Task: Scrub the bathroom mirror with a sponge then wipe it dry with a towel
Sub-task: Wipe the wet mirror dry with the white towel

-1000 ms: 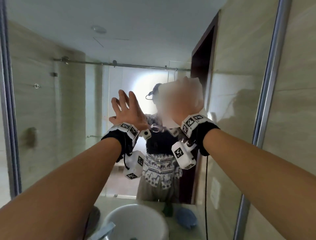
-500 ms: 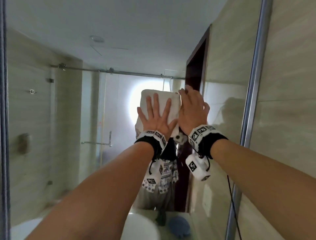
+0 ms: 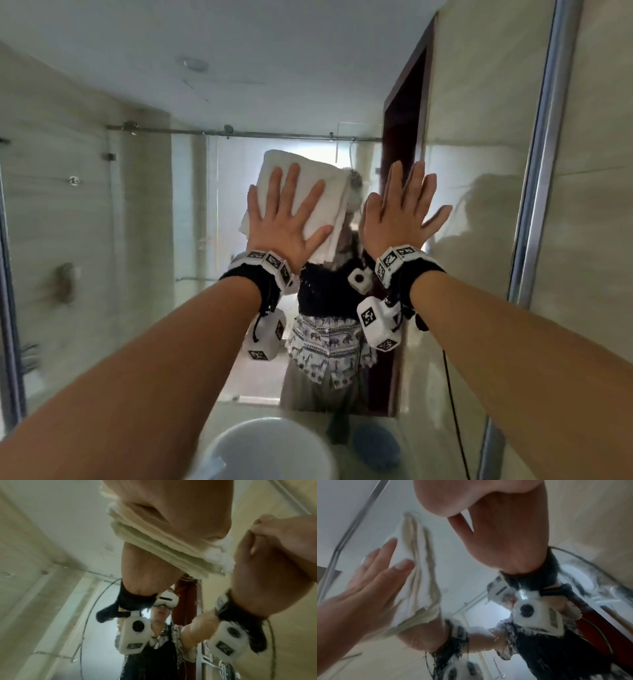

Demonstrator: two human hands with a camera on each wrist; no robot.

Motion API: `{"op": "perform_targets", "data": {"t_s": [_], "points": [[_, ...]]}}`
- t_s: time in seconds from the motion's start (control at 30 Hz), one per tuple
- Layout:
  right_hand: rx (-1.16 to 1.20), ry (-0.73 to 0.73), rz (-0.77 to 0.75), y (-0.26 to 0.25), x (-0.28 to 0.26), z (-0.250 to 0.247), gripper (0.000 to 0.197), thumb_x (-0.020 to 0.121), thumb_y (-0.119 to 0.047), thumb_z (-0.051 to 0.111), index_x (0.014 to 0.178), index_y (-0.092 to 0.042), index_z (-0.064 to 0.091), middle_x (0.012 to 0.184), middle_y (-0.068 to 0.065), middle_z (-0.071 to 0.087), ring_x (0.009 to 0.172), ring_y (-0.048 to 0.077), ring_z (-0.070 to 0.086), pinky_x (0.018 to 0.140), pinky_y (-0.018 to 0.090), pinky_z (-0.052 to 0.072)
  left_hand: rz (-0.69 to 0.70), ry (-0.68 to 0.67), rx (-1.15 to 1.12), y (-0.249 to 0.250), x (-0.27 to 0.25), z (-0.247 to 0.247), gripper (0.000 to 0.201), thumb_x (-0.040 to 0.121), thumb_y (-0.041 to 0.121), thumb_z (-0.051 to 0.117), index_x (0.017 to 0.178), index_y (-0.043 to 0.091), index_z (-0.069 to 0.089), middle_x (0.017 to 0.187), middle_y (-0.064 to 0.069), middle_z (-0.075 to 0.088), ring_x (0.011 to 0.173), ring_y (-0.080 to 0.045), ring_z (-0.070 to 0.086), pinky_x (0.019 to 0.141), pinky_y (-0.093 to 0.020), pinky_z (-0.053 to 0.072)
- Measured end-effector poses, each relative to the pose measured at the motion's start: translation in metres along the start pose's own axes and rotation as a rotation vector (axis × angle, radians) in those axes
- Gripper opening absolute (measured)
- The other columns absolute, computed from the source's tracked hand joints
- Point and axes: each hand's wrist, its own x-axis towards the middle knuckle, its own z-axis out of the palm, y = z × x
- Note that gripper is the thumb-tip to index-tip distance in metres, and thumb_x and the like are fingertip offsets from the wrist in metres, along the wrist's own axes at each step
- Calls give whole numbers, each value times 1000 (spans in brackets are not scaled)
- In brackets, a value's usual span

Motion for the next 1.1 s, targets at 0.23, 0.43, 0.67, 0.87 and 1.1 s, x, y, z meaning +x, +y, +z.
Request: {"op": "perform_targets", "data": {"t_s": [0.23,0.43,0.67,0.87,1.1], "points": [[1,-44,-28,5,1,-2,60,97,-51,9,150,-38,-16,161,-3,-18,148,18,-18,113,61,-12,-261,-117,-34,-63,-31,-13,76,90,76,1,148,37,-31,153,-5,-42,143,-30,-33,117,-63,-4],[-90,-57,-33,-9,0,-13,66,98,-47,24,155,-26,-3,163,6,-10,149,30,-10,112,67,2,-300,-214,16,-82,-38,-22,78,87,74,-3,144,34,-39,150,-9,-46,143,-34,-33,118,-61,0],[-218,-361,-524,-79,-34,-17,115,71,-79,55,153,-32,-11,157,2,-30,144,33,-25,104,78,0,-259,-295,62,-80,-32,-35,82,92,70,7,149,26,-32,152,-20,-39,144,-44,-25,119,-60,4],[-346,-366,-459,-89,-35,-6,129,64,-84,56,150,-30,-23,155,9,-35,141,39,-30,99,82,-2,-251,-249,55,-122,-41,-27,79,90,70,4,148,29,-32,152,-15,-41,144,-40,-27,121,-56,-1],[-371,-349,-462,-89,-35,-3,127,66,-84,54,150,-29,-23,155,10,-33,142,40,-27,99,82,0,-288,-165,22,-131,-48,-12,79,87,69,-5,146,27,-36,151,-16,-42,143,-39,-32,120,-57,-7]]}}
